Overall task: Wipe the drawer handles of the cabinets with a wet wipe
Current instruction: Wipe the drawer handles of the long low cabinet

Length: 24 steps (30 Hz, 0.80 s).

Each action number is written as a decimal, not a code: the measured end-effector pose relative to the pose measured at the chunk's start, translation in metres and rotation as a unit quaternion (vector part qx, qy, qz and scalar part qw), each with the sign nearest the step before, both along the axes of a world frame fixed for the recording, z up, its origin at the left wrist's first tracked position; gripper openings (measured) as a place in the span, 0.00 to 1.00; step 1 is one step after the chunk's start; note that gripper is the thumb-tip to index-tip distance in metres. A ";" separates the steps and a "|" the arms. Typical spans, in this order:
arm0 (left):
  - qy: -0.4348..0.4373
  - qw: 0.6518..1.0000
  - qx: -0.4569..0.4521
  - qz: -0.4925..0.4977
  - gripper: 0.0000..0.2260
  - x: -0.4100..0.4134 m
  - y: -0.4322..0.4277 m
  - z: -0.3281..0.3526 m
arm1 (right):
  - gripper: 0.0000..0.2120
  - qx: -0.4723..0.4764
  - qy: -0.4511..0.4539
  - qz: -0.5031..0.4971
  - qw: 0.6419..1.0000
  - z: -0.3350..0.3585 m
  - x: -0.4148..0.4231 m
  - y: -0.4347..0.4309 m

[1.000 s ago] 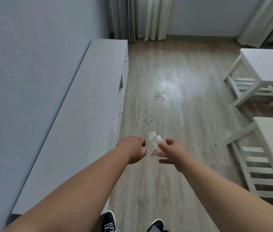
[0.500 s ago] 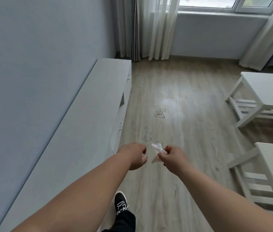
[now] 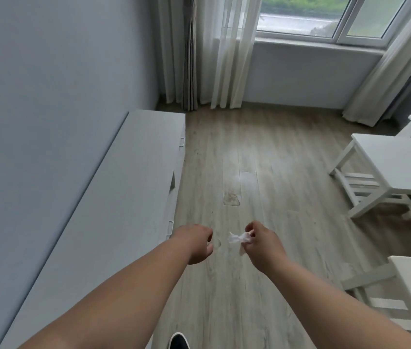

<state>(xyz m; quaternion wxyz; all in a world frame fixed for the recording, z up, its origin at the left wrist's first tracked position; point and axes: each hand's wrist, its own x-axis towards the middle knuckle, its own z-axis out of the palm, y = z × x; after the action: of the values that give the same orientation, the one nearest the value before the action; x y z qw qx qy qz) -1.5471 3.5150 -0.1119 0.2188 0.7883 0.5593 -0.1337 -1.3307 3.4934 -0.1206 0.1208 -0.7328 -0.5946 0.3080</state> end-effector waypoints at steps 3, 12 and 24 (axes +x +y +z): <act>0.003 1.000 0.002 -0.015 0.15 -0.008 0.041 0.002 | 0.15 0.017 -0.034 0.027 0.999 -0.002 -0.005 0.037; 0.033 0.999 -0.012 -0.021 0.16 -0.014 0.133 -0.016 | 0.06 -0.002 -0.100 0.076 0.992 -0.018 0.007 0.125; 0.089 0.996 0.007 0.005 0.15 0.035 0.285 -0.020 | 0.06 -0.064 -0.106 0.176 0.977 -0.027 0.066 0.299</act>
<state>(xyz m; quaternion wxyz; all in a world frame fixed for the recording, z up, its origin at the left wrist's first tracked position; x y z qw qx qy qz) -1.5122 3.8005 -0.1320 0.1631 0.7724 0.5810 -0.1980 -1.2651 3.7924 -0.1476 -0.0463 -0.6514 -0.7026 0.2828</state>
